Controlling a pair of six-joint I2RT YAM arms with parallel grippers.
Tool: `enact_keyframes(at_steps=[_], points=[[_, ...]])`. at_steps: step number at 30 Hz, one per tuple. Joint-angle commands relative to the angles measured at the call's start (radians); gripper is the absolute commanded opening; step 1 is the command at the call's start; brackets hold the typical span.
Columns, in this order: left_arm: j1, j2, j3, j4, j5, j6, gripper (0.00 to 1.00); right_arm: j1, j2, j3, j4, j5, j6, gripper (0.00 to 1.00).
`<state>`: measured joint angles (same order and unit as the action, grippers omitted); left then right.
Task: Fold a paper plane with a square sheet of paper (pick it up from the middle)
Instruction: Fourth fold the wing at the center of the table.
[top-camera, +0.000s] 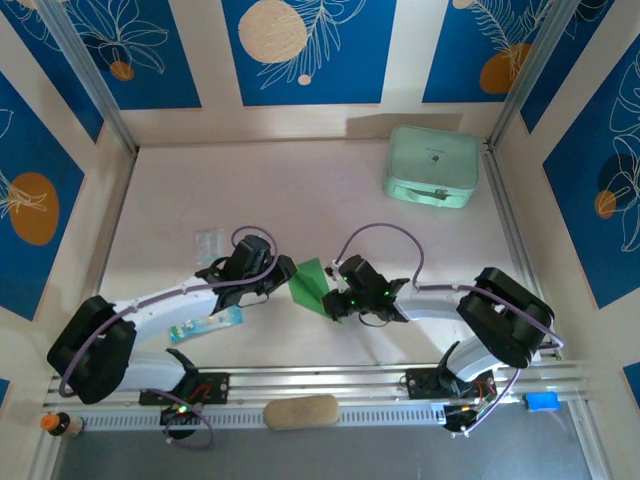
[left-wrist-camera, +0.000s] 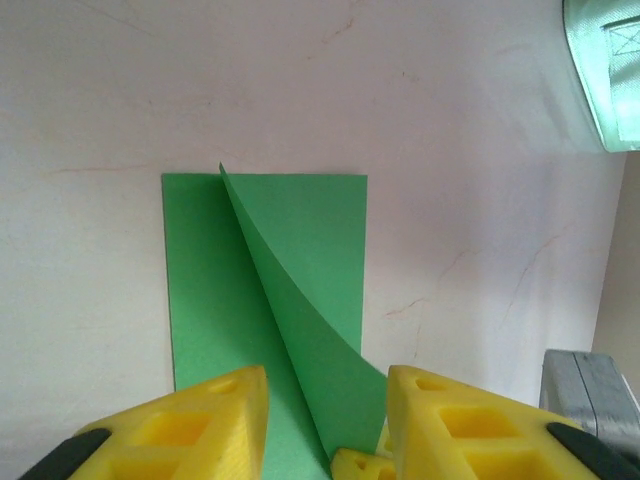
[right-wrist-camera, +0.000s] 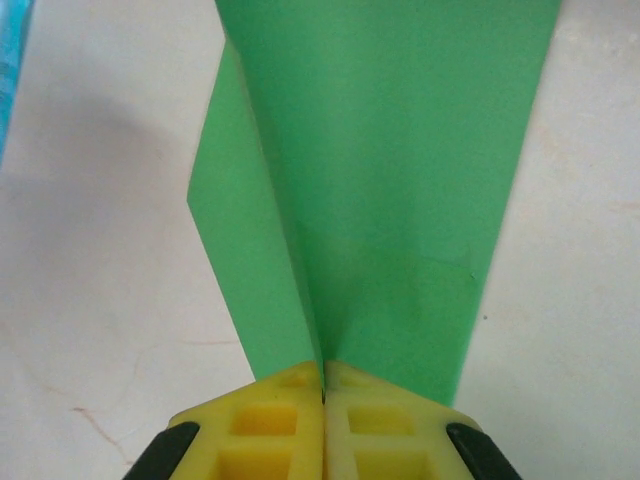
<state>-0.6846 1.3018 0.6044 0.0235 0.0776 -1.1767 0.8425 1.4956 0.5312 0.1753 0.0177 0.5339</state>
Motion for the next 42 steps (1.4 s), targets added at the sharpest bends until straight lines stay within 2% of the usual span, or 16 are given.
enact_keyframes(at_steps=[1, 6, 14, 26, 33, 42], points=[[0.011, 0.017, -0.007, 0.03, 0.029, 0.014, 0.34, -0.04, 0.026, 0.015, 0.02, -0.15, 0.074, 0.07], [0.01, 0.029, -0.01, 0.045, 0.051, 0.016, 0.29, -0.106, 0.049, 0.005, 0.058, -0.278, 0.129, 0.07], [0.01, 0.065, -0.012, 0.085, 0.091, 0.016, 0.24, -0.158, 0.067, -0.02, 0.119, -0.344, 0.186, 0.07], [-0.006, 0.156, 0.03, 0.136, 0.15, 0.045, 0.15, -0.158, 0.076, -0.026, 0.072, -0.29, 0.183, 0.09], [-0.028, 0.247, 0.025, 0.172, 0.15, 0.008, 0.07, -0.152, 0.065, -0.046, 0.088, -0.27, 0.204, 0.11], [-0.054, 0.312, 0.0, 0.217, 0.138, -0.031, 0.03, -0.149, 0.044, -0.076, 0.108, -0.248, 0.229, 0.11]])
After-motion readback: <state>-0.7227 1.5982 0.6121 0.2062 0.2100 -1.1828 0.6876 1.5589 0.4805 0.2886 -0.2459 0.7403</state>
